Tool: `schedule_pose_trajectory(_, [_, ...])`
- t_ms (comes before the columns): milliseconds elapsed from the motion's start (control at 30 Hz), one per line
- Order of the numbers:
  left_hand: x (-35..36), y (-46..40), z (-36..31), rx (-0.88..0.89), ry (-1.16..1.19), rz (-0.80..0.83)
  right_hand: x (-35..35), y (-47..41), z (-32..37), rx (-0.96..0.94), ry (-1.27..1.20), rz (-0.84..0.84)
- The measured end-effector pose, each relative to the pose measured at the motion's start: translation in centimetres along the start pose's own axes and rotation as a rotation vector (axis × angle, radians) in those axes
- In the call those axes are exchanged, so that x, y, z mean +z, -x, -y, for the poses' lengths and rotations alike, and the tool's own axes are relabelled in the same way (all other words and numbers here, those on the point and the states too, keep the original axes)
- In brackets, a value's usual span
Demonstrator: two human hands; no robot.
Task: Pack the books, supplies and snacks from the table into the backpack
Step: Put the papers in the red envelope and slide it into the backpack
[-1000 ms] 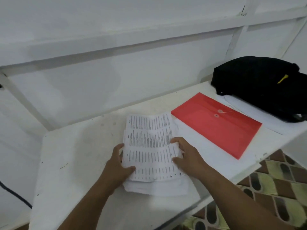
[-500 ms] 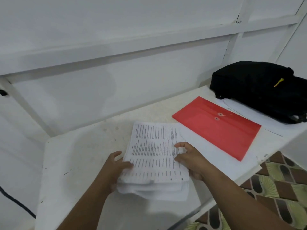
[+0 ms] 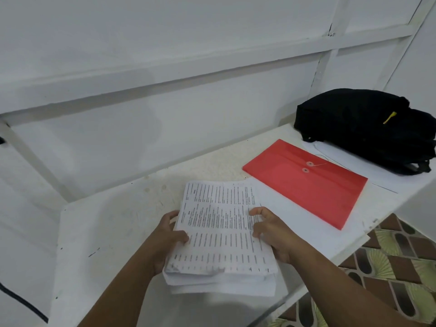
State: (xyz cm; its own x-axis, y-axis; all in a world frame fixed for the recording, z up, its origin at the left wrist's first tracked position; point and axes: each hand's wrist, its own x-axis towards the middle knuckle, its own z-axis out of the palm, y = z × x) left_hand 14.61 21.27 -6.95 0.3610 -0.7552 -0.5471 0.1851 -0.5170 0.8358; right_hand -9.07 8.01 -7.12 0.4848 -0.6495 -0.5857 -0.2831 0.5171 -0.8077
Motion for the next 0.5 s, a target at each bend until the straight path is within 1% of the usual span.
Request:
schedule_pose_trajectory(67, [-0.3, -0.3, -0.1, -0.024, 0.047, 0.025, 0.4, 0.3, 0.3, -0.033, 0.198, -0.046])
schedule_pose_trajectory(100, [-0.6, -0.4, -0.2, -0.054, 0.078, 0.043, 0.5, 0.4, 0.4, -0.054, 0.238, -0.057])
schedule_pose_trajectory(133, [-0.8, -0.4, -0.3, -0.080, 0.104, 0.055, 0.4, 0.3, 0.4, -0.067, 0.224, -0.067])
schedule_pose_trajectory(233, [-0.6, -0.6, -0.3, -0.114, 0.103, 0.035, 0.4, 0.3, 0.5, -0.042, 0.065, -0.134])
schedule_pose_trajectory(267, [-0.4, -0.5, -0.3, -0.113, 0.088, 0.019, 0.5, 0.3, 0.4, -0.034, 0.071, -0.152])
schedule_pose_trajectory(367, [0.0, -0.6, 0.0, -0.113, 0.057, -0.009, 0.7, 0.1, -0.2, -0.036, 0.075, -0.138])
schedule_pose_trajectory(433, [0.0, -0.4, 0.2, -0.111, 0.081, -0.009, 0.5, 0.2, -0.5, -0.041, 0.031, -0.138])
schedule_pose_trajectory(500, [0.0, -0.1, 0.5, -0.091, 0.100, 0.009, 0.0, 0.4, -0.6, -0.050, -0.042, -0.096])
